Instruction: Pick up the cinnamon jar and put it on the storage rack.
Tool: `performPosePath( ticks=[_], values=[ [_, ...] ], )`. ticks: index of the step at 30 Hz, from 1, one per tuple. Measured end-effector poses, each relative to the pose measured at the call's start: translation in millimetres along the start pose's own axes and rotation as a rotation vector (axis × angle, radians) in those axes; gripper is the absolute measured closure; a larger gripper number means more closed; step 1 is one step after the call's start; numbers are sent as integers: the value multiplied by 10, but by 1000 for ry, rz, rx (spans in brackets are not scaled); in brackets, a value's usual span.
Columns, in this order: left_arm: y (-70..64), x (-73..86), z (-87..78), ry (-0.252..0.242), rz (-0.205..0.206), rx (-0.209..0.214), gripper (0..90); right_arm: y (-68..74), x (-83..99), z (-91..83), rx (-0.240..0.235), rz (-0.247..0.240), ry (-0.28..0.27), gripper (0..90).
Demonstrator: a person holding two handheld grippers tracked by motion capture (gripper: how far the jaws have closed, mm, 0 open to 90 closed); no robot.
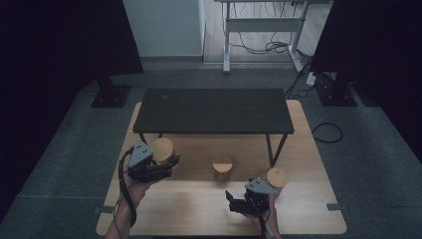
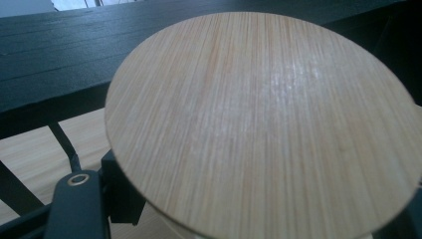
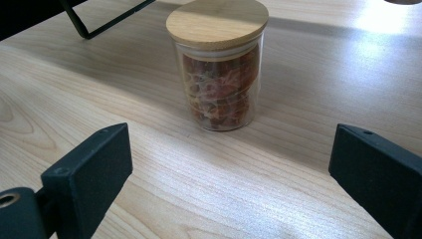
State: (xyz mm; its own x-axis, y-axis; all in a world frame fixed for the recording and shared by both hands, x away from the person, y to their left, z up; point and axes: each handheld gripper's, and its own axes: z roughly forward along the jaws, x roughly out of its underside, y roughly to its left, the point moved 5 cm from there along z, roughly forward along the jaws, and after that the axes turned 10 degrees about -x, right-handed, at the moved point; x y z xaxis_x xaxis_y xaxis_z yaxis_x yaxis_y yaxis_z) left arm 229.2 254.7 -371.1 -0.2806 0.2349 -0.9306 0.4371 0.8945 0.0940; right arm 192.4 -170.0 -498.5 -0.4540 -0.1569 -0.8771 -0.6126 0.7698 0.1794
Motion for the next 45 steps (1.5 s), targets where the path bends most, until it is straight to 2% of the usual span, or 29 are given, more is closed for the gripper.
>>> performPosePath(
  ticks=[13, 19, 21, 31, 45],
  values=[
    [4, -164, 20, -14, 26, -3, 255, -5, 3, 20, -15, -2, 14, 25],
    [59, -199, 43, -26, -7, 21, 255, 6, -4, 19, -26, -5, 17, 25],
    [54, -218, 44, -27, 3, 7, 255, 6, -2, 24, -25, -7, 21, 25],
    [105, -329, 70, -29, 20, -6, 255, 3, -1, 39, -29, -8, 32, 24],
    [133, -440, 128, -50, 14, -12, 255, 0, -1, 42, -29, -11, 35, 25]
  ],
)
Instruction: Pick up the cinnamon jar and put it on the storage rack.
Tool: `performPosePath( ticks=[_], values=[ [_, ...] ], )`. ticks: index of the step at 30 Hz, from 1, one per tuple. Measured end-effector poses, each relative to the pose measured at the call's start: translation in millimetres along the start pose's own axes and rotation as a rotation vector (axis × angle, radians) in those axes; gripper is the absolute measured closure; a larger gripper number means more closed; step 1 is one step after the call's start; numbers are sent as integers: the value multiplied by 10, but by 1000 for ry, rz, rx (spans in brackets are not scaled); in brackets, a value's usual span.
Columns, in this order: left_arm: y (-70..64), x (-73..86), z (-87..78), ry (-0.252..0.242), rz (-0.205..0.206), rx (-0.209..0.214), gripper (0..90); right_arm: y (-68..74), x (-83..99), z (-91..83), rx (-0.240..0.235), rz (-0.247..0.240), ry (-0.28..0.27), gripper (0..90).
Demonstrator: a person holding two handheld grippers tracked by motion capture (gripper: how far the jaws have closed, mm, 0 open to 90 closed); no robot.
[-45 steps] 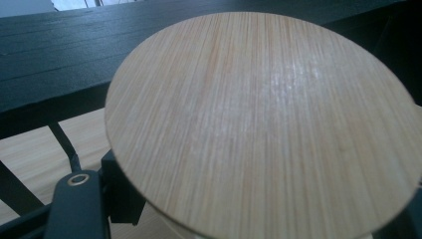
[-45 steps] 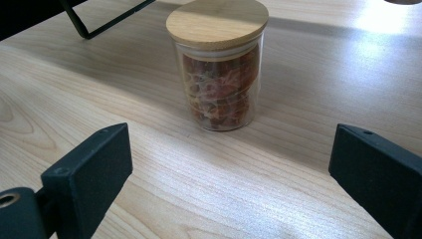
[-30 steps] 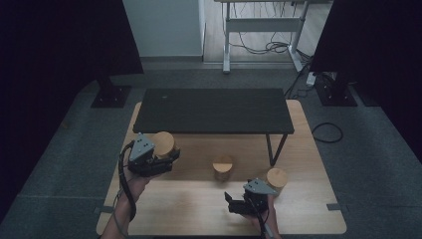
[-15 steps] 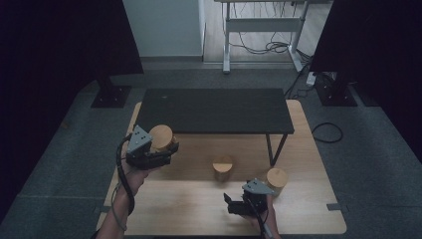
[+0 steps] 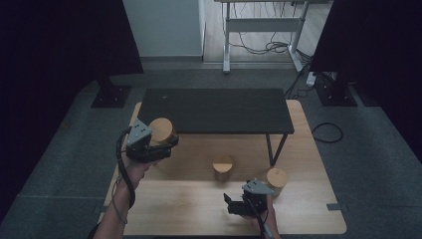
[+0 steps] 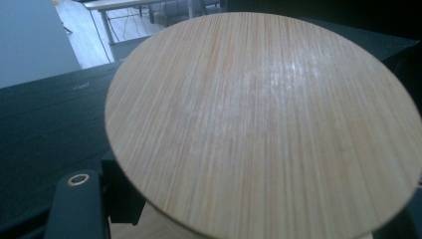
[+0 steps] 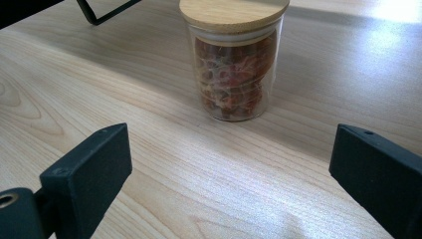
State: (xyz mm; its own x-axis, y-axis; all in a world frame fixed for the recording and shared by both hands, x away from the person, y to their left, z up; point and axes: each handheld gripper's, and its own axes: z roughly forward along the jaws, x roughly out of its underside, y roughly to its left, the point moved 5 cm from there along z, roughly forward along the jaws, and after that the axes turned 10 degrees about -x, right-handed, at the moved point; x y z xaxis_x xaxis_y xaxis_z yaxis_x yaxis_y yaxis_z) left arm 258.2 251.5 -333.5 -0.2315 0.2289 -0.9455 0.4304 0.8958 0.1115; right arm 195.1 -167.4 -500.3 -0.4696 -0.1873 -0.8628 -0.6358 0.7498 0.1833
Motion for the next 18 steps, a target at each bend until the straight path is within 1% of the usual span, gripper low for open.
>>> performPosePath(
  ticks=[5, 8, 9, 13, 18],
  values=[
    [-16, -69, 51, 4, 21, -9, 255, 8, -2, 5, -3, -3, 4, 25],
    [-9, -87, 71, -4, 14, -9, 255, 6, -1, 8, -3, -4, 6, 25],
    [-8, -111, 91, -1, 22, -15, 255, 6, -1, 9, -3, -4, 7, 25],
    [0, -147, 123, 4, 27, -23, 255, 2, -1, 8, -3, -6, 9, 25],
    [18, -159, 157, 5, 22, -32, 255, 8, -1, 10, -3, -11, 10, 25]
  ],
)
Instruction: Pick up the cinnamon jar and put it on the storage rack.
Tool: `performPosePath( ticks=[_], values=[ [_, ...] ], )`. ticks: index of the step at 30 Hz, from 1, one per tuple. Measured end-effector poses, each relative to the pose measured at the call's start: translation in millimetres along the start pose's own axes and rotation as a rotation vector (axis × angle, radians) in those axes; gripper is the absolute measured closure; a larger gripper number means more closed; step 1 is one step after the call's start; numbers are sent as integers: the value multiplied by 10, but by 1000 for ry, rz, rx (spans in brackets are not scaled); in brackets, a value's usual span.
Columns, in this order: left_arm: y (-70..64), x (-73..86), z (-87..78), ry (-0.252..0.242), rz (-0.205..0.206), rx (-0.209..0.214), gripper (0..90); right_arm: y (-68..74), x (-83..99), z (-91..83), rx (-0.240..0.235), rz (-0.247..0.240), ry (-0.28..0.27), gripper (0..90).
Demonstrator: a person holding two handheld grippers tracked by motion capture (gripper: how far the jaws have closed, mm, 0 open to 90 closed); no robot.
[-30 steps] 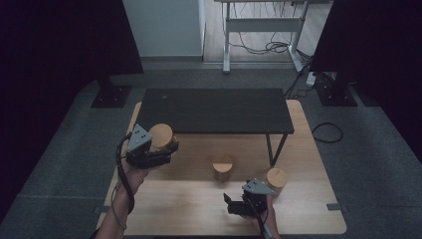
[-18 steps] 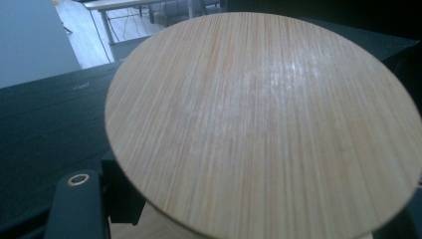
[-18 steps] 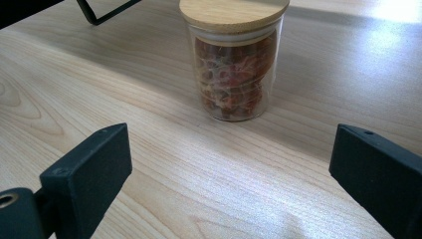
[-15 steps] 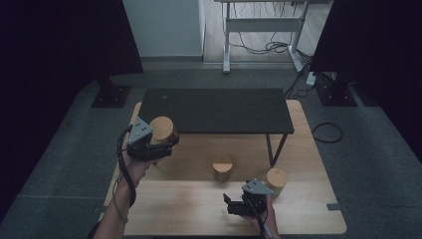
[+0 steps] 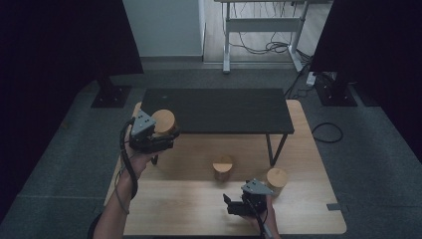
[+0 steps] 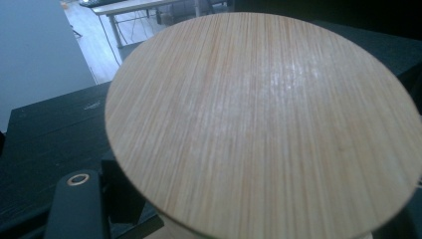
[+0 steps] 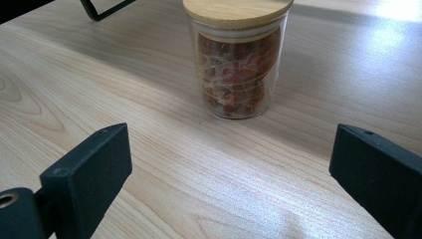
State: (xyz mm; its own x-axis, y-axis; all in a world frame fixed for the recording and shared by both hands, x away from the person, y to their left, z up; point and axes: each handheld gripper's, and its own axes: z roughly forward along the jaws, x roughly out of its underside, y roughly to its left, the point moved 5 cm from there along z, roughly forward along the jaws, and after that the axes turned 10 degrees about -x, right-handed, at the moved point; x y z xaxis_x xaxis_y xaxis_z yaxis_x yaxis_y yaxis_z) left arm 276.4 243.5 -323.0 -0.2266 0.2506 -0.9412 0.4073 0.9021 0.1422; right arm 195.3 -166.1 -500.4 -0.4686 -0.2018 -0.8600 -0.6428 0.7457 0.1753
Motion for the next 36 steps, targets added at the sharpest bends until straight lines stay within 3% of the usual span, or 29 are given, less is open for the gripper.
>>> performPosePath(
  ticks=[13, 36],
  values=[
    [71, -45, 118, -6, -17, -2, 255, 31, 3, 21, -3, -13, 10, 24],
    [107, -148, 397, -6, 6, -71, 255, 1, -3, 12, -5, -1, 4, 23]
  ],
)
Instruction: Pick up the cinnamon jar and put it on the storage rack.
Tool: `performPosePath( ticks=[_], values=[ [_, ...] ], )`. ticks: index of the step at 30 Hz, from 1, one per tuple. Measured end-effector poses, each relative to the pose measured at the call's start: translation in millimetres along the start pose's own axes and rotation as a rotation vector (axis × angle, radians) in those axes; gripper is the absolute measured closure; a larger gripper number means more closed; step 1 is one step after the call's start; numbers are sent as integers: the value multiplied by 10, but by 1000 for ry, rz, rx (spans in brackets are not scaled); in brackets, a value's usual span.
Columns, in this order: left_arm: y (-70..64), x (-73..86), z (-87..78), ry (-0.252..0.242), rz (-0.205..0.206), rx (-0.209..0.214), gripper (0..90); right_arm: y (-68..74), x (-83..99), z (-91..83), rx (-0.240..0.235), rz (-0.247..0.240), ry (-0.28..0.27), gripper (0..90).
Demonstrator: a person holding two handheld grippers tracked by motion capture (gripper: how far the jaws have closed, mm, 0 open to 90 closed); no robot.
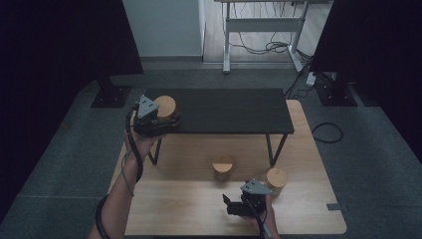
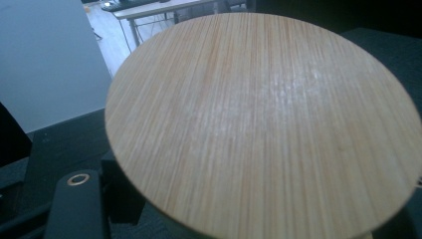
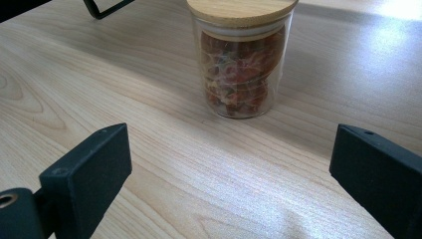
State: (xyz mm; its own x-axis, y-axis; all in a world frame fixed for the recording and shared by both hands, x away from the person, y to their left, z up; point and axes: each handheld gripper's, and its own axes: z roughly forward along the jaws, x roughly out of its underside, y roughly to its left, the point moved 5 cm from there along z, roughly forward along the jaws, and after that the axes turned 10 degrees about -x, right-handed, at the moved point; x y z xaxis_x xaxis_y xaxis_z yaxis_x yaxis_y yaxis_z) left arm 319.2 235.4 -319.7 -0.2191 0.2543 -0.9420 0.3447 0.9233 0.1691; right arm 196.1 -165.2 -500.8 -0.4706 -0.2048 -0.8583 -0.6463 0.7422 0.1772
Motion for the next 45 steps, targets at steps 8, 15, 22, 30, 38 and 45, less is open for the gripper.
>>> performPosePath(
  ticks=[8, 15, 22, 30, 38, 45],
  values=[
    [-2, -23, 88, 5, 7, -19, 255, 9, 4, 1, -3, 0, 0, 23],
    [13, -21, 175, 14, -13, -19, 254, 16, 7, 16, -6, -2, 6, 23],
    [30, 7, 216, 28, -16, -24, 255, 24, 7, 14, -7, -5, 5, 23],
    [54, -2, 267, 42, -35, -29, 254, 29, 11, 24, -7, -7, 10, 23],
    [110, -10, 338, 68, -88, -21, 253, 33, 11, 23, -6, -11, 10, 23],
    [108, -7, 338, 67, -88, -21, 254, 38, 10, 20, -6, -12, 8, 22]
  ],
)
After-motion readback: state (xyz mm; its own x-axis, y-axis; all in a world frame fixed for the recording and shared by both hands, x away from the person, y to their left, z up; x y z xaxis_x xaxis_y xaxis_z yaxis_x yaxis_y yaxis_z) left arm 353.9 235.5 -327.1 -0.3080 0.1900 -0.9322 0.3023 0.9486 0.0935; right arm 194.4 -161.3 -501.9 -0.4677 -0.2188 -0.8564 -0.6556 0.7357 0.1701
